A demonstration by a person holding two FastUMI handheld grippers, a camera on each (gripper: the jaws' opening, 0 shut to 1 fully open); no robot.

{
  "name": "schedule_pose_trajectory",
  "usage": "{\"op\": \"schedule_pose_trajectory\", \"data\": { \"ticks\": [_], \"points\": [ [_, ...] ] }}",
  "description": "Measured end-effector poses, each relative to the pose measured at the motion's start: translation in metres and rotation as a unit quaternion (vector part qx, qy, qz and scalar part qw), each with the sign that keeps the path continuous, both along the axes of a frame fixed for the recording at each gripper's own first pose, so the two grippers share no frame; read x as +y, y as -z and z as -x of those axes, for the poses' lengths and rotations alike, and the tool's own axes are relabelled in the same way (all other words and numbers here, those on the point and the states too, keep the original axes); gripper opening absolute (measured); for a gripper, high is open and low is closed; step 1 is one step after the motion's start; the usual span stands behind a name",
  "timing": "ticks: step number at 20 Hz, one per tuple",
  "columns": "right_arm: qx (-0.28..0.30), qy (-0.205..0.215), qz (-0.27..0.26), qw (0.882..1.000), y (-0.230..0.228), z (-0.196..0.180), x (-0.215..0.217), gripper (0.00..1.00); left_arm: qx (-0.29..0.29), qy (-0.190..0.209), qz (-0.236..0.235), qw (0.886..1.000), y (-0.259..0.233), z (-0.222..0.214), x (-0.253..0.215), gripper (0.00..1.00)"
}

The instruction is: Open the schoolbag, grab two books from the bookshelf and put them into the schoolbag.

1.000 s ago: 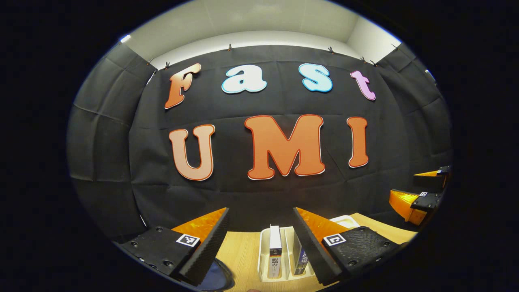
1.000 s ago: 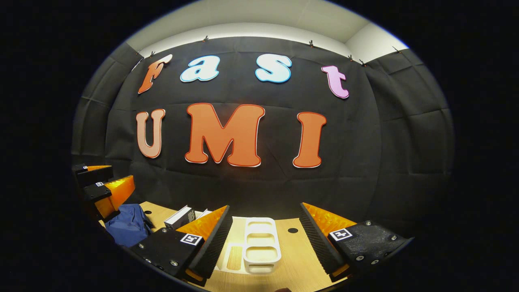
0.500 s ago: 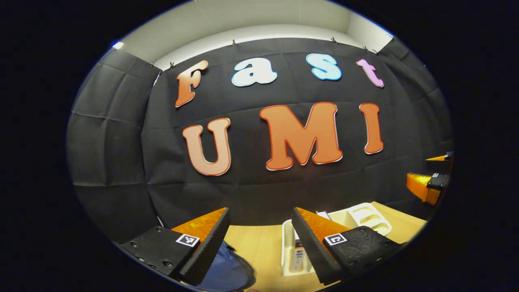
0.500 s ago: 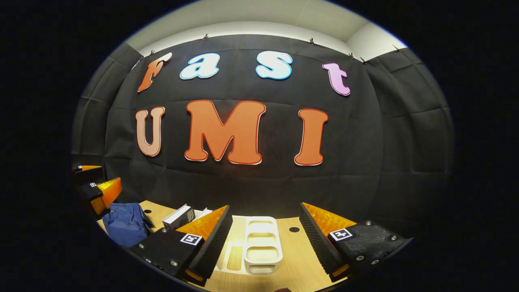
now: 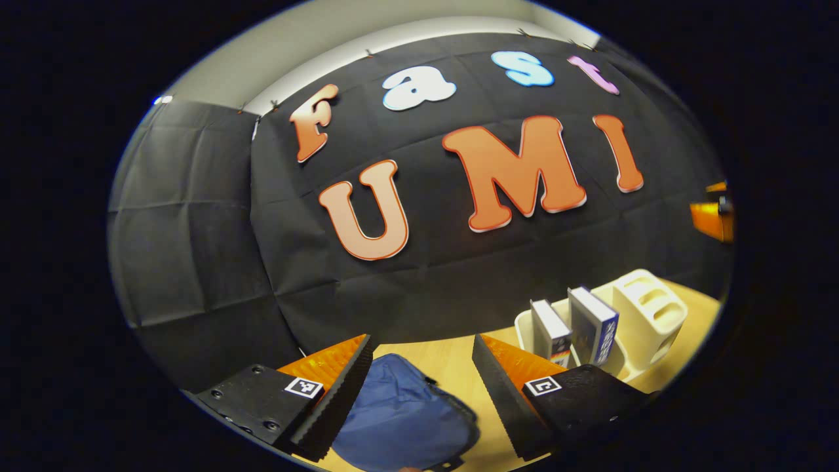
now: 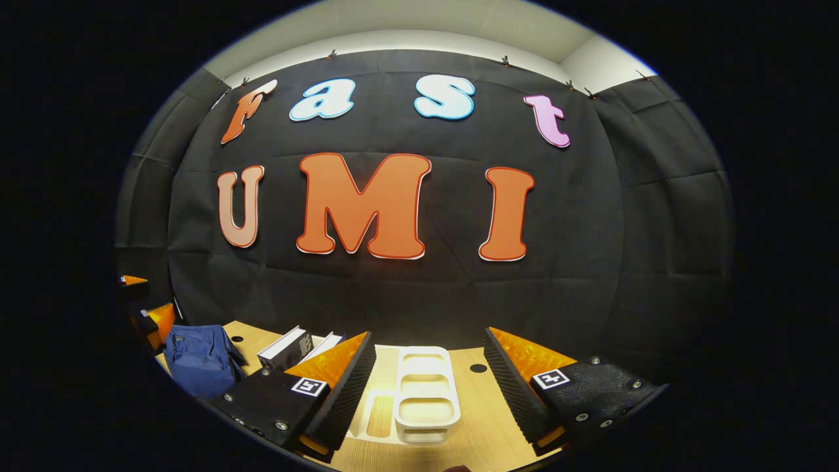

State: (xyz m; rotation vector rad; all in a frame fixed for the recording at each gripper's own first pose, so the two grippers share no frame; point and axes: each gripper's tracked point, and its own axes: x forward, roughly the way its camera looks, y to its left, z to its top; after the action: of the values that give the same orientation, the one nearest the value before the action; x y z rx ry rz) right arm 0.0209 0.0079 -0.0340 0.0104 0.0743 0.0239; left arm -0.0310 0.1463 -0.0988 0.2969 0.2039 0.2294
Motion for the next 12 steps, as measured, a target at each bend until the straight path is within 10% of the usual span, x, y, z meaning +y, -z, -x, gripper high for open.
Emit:
{"op": "schedule_pose_trajectory", "data": {
  "ticks": [12],
  "points": [
    [0.024, 0.026, 0.014, 0.999, 0.02, 0.003, -0.016, 0.98, 0.169, 0.017, -0.101, 0.98, 0.137, 0.018, 0.025, 0.98]
  ]
}}
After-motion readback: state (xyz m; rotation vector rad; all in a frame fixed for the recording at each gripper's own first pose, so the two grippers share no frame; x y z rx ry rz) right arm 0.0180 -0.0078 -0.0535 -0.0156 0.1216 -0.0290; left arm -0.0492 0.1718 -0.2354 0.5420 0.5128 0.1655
